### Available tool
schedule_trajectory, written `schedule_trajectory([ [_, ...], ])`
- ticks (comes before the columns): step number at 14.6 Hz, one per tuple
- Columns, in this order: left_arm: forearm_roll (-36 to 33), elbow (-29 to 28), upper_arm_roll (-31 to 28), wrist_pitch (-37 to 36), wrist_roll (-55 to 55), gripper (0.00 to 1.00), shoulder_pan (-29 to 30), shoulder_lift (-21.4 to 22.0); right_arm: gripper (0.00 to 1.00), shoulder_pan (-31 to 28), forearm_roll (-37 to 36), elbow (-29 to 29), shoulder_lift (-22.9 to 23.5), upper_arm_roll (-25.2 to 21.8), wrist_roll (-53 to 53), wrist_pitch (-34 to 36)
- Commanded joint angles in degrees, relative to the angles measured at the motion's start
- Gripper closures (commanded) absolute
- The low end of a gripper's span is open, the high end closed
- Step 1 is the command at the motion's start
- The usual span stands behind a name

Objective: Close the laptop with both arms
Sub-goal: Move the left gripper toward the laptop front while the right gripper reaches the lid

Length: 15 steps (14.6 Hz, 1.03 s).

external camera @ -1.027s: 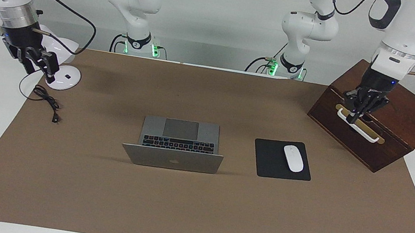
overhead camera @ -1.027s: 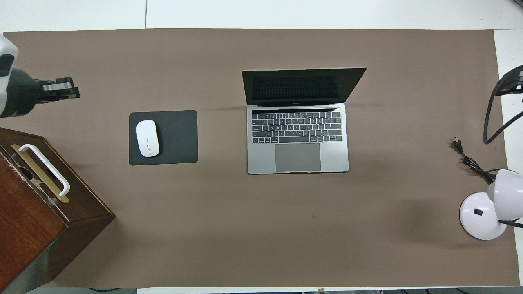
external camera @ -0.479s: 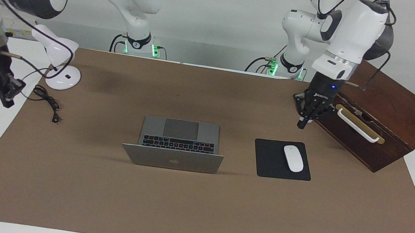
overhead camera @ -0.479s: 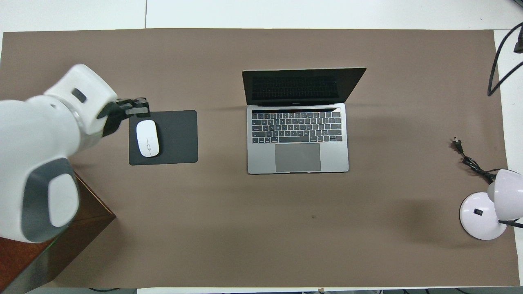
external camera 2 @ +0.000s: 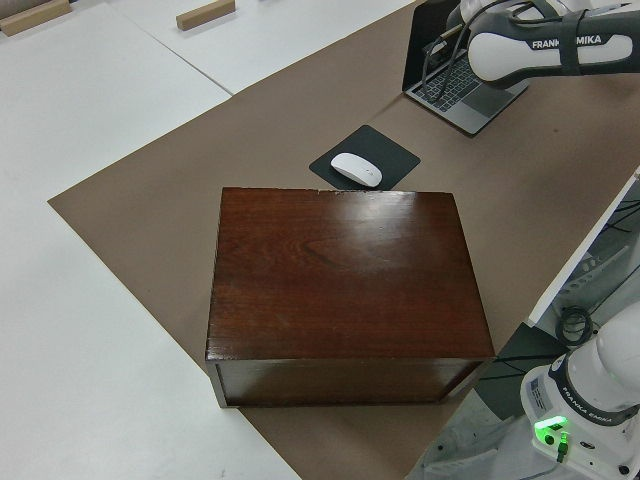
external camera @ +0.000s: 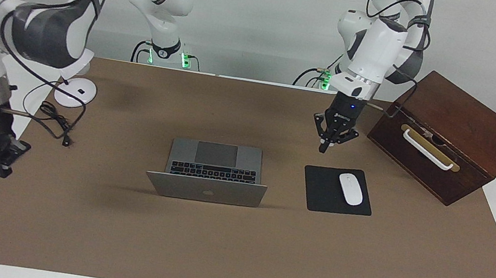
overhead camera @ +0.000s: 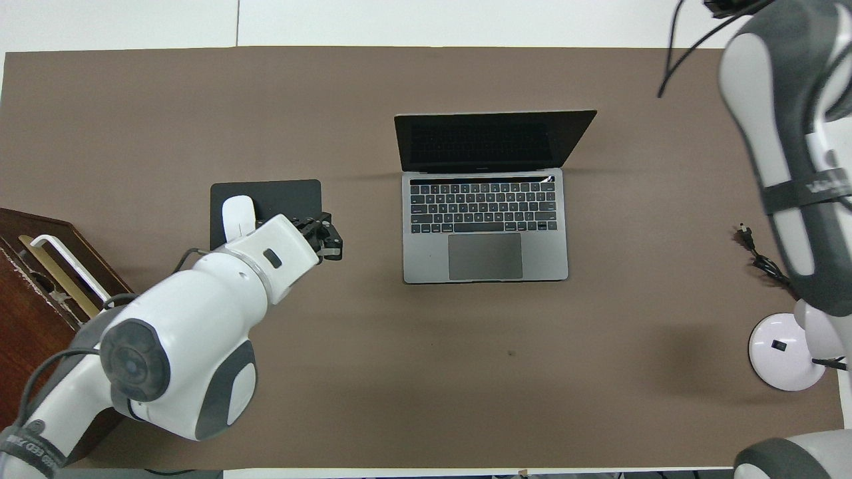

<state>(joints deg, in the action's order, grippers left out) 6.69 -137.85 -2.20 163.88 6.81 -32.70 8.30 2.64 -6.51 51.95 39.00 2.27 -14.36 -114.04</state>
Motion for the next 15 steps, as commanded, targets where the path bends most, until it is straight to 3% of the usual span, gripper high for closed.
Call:
schedule_trajectory([
  [1,1.0,-4.4,-1.0,8.9,-1.8,1.0,-4.3,-2.1,1.0,5.2,-1.4,-2.7,3.4,-0.5,-9.1,-1.8],
  [7,0.9,-5.3,-1.0,19.7,-1.9,1.0,-8.3,-8.6,1.0,16.2,-7.0,1.2,4.2,-0.7,-26.2,-4.6],
  [9,0.9,-5.3,-1.0,25.1,-2.0,1.0,-10.0,-11.8,1.0,16.8,-10.1,2.2,4.8,-0.5,-27.9,-5.5],
  [15,0.9,-4.9,-1.1,32.9,-2.2,1.0,-12.1,-18.9,1.0,16.9,-10.2,2.2,5.0,-0.3,-29.2,-5.4],
])
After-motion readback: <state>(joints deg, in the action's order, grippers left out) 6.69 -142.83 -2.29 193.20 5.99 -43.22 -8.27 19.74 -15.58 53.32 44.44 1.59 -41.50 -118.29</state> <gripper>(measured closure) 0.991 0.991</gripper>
